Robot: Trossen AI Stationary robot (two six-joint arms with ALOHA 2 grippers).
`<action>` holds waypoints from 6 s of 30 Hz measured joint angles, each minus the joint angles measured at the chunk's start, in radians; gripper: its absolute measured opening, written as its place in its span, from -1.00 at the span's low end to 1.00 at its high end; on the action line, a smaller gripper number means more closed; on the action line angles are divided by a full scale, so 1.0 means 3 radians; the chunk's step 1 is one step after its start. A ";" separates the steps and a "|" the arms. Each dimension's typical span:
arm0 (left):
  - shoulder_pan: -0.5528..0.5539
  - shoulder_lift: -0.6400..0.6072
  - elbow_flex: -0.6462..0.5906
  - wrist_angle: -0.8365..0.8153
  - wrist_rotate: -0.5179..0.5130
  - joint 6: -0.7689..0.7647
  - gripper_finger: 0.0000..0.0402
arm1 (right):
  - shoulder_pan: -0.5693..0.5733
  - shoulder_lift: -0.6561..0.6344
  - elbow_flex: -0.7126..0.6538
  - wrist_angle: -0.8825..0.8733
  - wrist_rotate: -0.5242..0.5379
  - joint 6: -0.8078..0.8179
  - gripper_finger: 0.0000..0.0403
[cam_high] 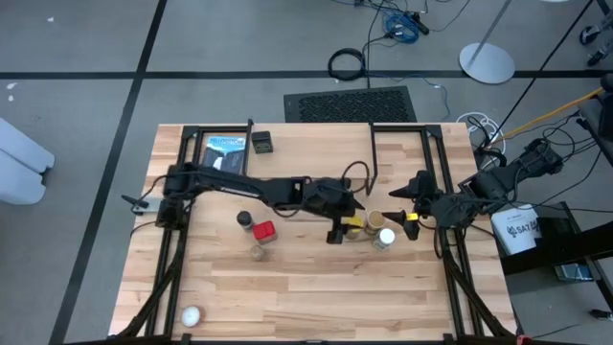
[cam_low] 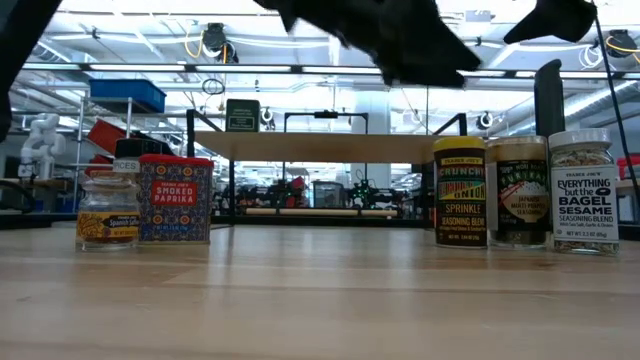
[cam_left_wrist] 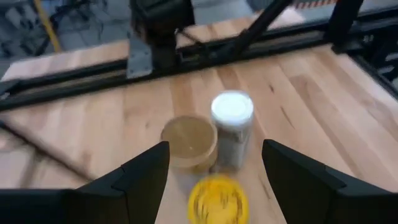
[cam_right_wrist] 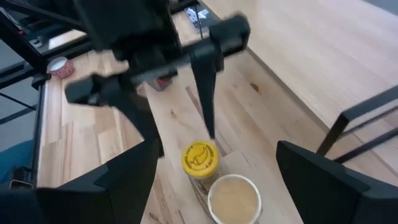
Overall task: Shelf spices
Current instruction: Remove the black seasoning can from the shelf
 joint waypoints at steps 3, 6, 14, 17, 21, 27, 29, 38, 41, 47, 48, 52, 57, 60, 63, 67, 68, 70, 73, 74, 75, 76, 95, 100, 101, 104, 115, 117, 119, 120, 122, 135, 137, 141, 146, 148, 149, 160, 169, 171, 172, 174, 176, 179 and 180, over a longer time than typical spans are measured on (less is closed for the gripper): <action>0.0001 -0.0268 0.0000 -0.0338 -0.0195 -0.0001 0.32 | 0.0000 0.0000 0.0000 0.0129 0.0028 -0.0115 0.56; 0.0002 -0.0592 0.0001 -0.0718 -0.0430 -0.0004 0.32 | 0.0000 0.0000 0.0000 0.0327 0.0089 -0.0295 0.56; 0.0078 -0.1406 0.0004 -0.1856 -0.1075 0.0090 0.32 | -0.0114 -0.0001 0.0000 0.1276 0.0152 -0.1230 0.56; 0.0205 -0.1629 0.0004 -0.2193 -0.1138 0.0092 0.32 | -0.0206 -0.0001 0.0000 0.1665 0.0151 -0.1603 0.56; 0.0431 -0.1872 0.0004 -0.2556 -0.1140 0.0126 0.32 | -0.0347 -0.0003 0.0000 0.1929 0.0160 -0.1909 0.56; 0.1005 -0.2052 0.0003 -0.2932 -0.1122 0.0201 0.32 | -0.0489 0.0013 0.0000 0.1661 0.0149 -0.1982 0.56; 0.1186 -0.2065 0.0003 -0.3038 -0.0967 0.0279 0.33 | -0.0518 0.0020 0.0000 0.1620 0.0150 -0.2036 0.56; 0.1819 -0.2039 -0.0086 -0.3102 -0.0535 0.0682 0.62 | -0.0728 0.0024 0.0000 0.1773 0.0095 -0.2345 0.56; 0.1967 -0.2038 -0.0147 -0.3113 -0.0359 0.0796 0.67 | -0.0810 0.0024 0.0000 0.1743 -0.0099 -0.2383 0.56; 0.2184 -0.1938 -0.0151 -0.3118 0.0039 0.0982 0.67 | -0.0972 0.0024 0.0000 0.1699 -0.0325 -0.2431 0.56; 0.2216 -0.1908 -0.0151 -0.3117 0.0100 0.0991 0.67 | -0.0992 0.0024 0.0000 0.1695 -0.0376 -0.2436 0.56; 0.2297 -0.1775 -0.0151 -0.3149 0.0214 0.0999 0.67 | -0.1023 0.0030 0.0000 0.1688 -0.0475 -0.2440 0.56; 0.2304 -0.1625 -0.0151 -0.3301 0.0218 0.1114 0.67 | -0.1029 0.0061 0.0000 0.1647 -0.0473 -0.2434 0.56; 0.2303 -0.1582 -0.0151 -0.3354 0.0218 0.1177 0.67 | -0.1029 0.0091 0.0000 0.1626 -0.0473 -0.2432 0.56; 0.2304 -0.1557 -0.0151 -0.3392 0.0212 0.1238 0.67 | -0.1029 0.0119 0.0000 0.1597 -0.0474 -0.2423 0.56; 0.2303 -0.1556 -0.0150 -0.3425 0.0211 0.1256 0.62 | -0.1027 0.0142 0.0000 0.1597 -0.0473 -0.2406 0.56; 0.2303 -0.1556 -0.0150 -0.3429 0.0209 0.1256 0.59 | -0.1027 0.0144 0.0000 0.1597 -0.0473 -0.2406 0.56; 0.2303 -0.1556 -0.0150 -0.3440 0.0176 0.1255 0.52 | -0.1027 0.0145 0.0000 0.1597 -0.0473 -0.2405 0.56; 0.2303 -0.1556 -0.0150 -0.3442 0.0086 0.1251 0.41 | -0.1027 0.0145 0.0000 0.1598 -0.0468 -0.2405 0.56; 0.2303 -0.1556 -0.0150 -0.3442 0.0038 0.1249 0.38 | -0.1027 0.0145 0.0000 0.1598 -0.0466 -0.2405 0.56; 0.2303 -0.1556 -0.0150 -0.3442 0.0009 0.1249 0.35 | -0.1027 0.0145 0.0000 0.1598 -0.0466 -0.2405 0.56; 0.2304 -0.1556 -0.0150 -0.3441 0.0005 0.1249 0.32 | -0.1027 0.0145 0.0000 0.1599 -0.0465 -0.2405 0.56; 0.2287 -0.1440 -0.0146 -0.3443 0.0007 0.1062 0.08 | -0.1027 0.0145 0.0000 0.1639 -0.0463 -0.2403 0.56; 0.2288 -0.1412 -0.0146 -0.3442 0.0009 0.1083 0.08 | -0.1027 0.0145 0.0000 0.1652 -0.0463 -0.2403 0.56; 0.2288 -0.1414 -0.0146 -0.3442 0.0009 0.1085 0.08 | -0.1027 0.0145 0.0000 0.1652 -0.0463 -0.2403 0.56; 0.2286 -0.1442 -0.0146 -0.3442 0.0009 0.1085 0.08 | -0.1027 0.0145 0.0000 0.1652 -0.0463 -0.2403 0.56; 0.2288 -0.1453 -0.0146 -0.3514 0.0010 0.1163 -0.09 | -0.1027 0.0145 0.0000 0.1652 -0.0461 -0.2407 0.56; 0.2286 -0.1454 -0.0146 -0.3515 0.0015 0.1161 -0.19 | -0.1027 0.0145 0.0000 0.1652 -0.0460 -0.2408 0.56; 0.2286 -0.1455 -0.0145 -0.3525 0.0025 0.1161 -0.27 | -0.1027 0.0145 0.0000 0.1651 -0.0460 -0.2410 0.56; 0.2286 -0.1456 -0.0145 -0.3526 0.0033 0.1161 -0.29 | -0.1027 0.0145 0.0000 0.1651 -0.0460 -0.2409 0.56; 0.2288 -0.1456 -0.0145 -0.3526 0.0055 0.1160 -0.31 | -0.1027 0.0145 0.0000 0.1651 -0.0460 -0.2407 0.56; 0.2093 -0.1456 0.0033 -0.3688 0.0107 0.1142 -0.20 | -0.1026 0.0201 0.0000 0.1651 -0.0460 -0.2257 0.56; 0.2029 -0.1464 0.0093 -0.3754 0.0194 0.1129 -0.20 | -0.1026 0.0259 0.0000 0.1661 -0.0459 -0.2191 0.56; 0.1868 -0.1503 0.0252 -0.3721 0.0561 0.1004 -0.20 | -0.1026 0.0431 0.0000 0.1750 -0.0448 -0.2076 0.56; 0.1616 -0.1559 0.0430 -0.3645 0.0959 0.0784 -0.20 | -0.1026 0.0685 0.0000 0.2149 -0.0455 -0.1854 0.56; 0.1509 -0.1571 0.0518 -0.3614 0.1055 0.0697 -0.20 | -0.1026 0.0770 0.0027 0.2239 -0.0494 -0.1851 0.58; 0.1450 -0.1573 0.0555 -0.3600 0.1086 0.0666 -0.20 | -0.1026 0.0824 0.0070 0.2246 -0.0560 -0.1851 0.60; 0.0906 -0.1573 0.0729 -0.3389 0.1040 0.0416 -0.19 | -0.0976 0.1592 0.0846 0.2030 -0.0637 -0.2151 0.78; 0.0670 -0.1571 0.0729 -0.3168 0.0778 0.0264 -0.19 | -0.1078 0.2024 0.1175 0.2027 -0.0592 -0.2229 0.78; 0.0648 -0.1571 0.0729 -0.3127 0.0757 0.0258 -0.19 | -0.1103 0.2087 0.1190 0.2057 -0.0591 -0.2241 0.78; 0.0639 -0.1571 0.0729 -0.3131 0.0746 0.0258 -0.19 | -0.1119 0.2108 0.1193 0.2079 -0.0596 -0.2250 0.78; 0.0621 -0.1571 0.0729 -0.3114 0.0719 0.0256 -0.19 | -0.1140 0.2139 0.1194 0.2133 -0.0614 -0.2278 0.78; 0.0603 -0.1571 0.0729 -0.3108 0.0674 0.0228 -0.19 | -0.1146 0.2141 0.1194 0.2132 -0.0618 -0.2291 0.76; 0.0604 -0.1559 0.0729 -0.3097 0.0626 0.0173 -0.19 | -0.1146 0.2140 0.1197 0.2136 -0.0623 -0.2292 0.75; 0.0607 -0.1553 0.0729 -0.3082 0.0619 0.0171 -0.19 | -0.1146 0.2140 0.1197 0.2139 -0.0628 -0.2292 0.75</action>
